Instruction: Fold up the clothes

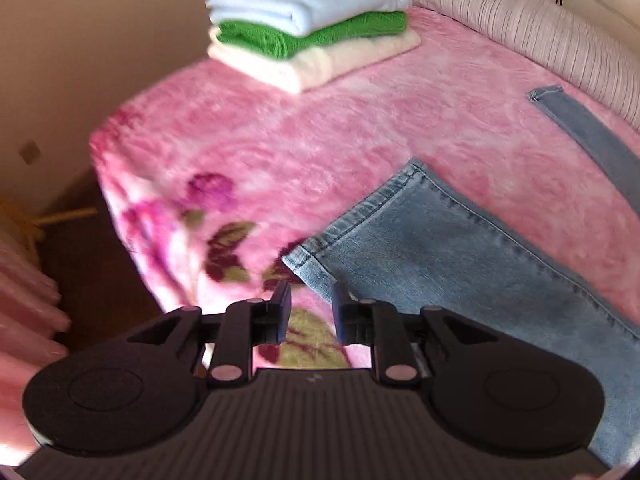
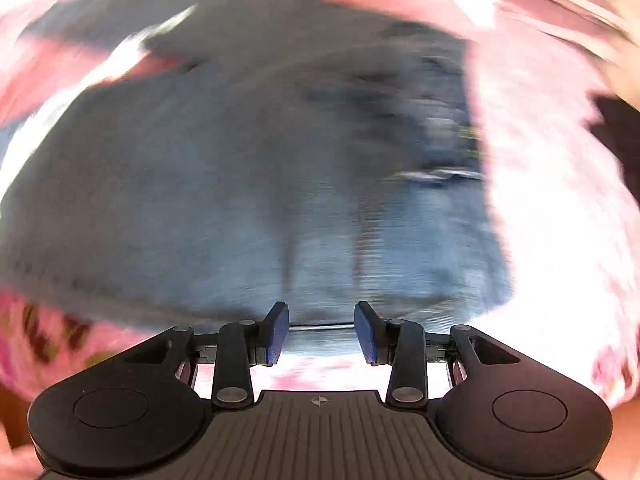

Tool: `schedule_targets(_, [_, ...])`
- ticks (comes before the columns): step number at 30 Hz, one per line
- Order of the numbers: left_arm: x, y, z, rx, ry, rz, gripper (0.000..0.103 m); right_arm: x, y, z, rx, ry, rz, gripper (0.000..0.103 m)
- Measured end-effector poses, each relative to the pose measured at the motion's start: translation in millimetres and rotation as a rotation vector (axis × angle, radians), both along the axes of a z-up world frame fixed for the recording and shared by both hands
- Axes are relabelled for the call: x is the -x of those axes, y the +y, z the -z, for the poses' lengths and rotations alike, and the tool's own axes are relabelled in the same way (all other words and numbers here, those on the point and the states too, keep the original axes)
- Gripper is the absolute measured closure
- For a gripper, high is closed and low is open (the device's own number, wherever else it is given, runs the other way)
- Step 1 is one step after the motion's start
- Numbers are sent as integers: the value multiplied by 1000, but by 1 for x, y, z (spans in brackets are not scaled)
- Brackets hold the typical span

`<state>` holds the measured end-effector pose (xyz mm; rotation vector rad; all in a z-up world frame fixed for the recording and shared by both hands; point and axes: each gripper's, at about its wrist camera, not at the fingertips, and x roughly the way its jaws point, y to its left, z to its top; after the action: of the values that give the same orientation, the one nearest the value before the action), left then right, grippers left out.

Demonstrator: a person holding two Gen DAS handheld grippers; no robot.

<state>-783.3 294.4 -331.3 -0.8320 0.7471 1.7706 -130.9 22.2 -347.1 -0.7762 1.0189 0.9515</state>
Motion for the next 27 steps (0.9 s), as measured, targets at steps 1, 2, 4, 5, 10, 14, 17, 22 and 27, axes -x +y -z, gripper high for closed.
schedule_targets(1, [-17,-4,-4,3,0,54,86,-10,-5,-4,-23,-11,40,64])
schedule_targets(2, [-37,-8,-6,12,3,117,86,-22,-9,-8,-46,-26,74,64])
schedule_targets(4, [-90,-17,-1,42,-9,262,86,-39,-13,-13,-76,-70,88,64])
schedule_targets(5, [-115,-21,3,54,-27,324,86,-49,-12,-11,-89,-97,79,64])
schedule_targets(10, [-230,-46,35,115,-167,511,86,-109,-17,8,-171,-11,52,101])
schedule_targets(14, [-290,-70,52,190,-104,593,85,-127,-24,24,-110,36,8,101])
schedule_targets(17, [-314,-89,47,183,-49,616,85,-128,-22,5,-95,35,42,95])
schedule_targets(22, [-344,-106,51,175,-7,614,81,-101,-24,-26,-209,-49,-27,83])
schedule_targets(27, [-355,-109,69,234,9,573,77,-82,-19,28,-55,-37,-94,76])
